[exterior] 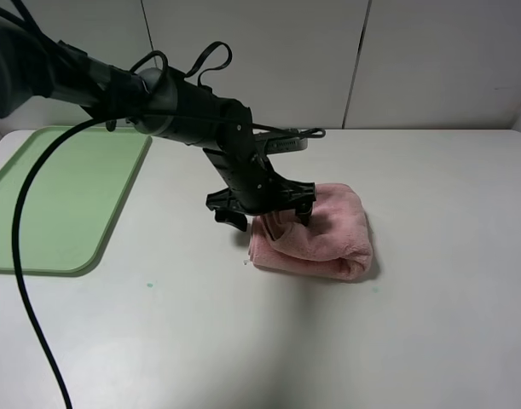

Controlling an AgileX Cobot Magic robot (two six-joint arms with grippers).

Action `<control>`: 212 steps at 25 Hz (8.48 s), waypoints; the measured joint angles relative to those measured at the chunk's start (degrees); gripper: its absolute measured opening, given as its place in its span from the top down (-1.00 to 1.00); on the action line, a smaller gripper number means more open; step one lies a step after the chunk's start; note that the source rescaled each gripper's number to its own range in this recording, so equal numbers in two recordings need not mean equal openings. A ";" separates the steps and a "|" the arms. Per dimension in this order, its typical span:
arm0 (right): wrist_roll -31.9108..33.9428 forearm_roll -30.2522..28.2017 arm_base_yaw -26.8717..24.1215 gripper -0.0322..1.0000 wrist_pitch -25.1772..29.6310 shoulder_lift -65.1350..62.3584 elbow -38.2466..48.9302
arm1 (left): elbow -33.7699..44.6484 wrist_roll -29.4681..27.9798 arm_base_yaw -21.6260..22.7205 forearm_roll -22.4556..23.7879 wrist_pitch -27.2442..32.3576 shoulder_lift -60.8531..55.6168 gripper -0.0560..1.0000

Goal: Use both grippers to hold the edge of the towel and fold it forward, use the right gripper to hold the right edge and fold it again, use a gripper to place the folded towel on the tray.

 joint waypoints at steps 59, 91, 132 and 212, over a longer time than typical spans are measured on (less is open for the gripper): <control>0.00 0.15 0.00 -1.00 -0.08 0.00 0.00 | 10.59 2.43 13.06 15.35 9.30 -16.63 0.52; 0.00 0.15 0.00 -1.00 -0.08 0.00 0.00 | 24.96 6.71 41.81 27.03 5.12 -29.23 0.52; 0.00 0.15 0.00 -1.00 -0.19 0.00 0.00 | 38.61 6.85 55.93 36.32 -11.06 -29.28 -0.61; 0.00 0.15 0.00 -1.00 -0.22 0.00 0.00 | 55.92 26.20 36.41 8.47 37.06 -128.22 -1.00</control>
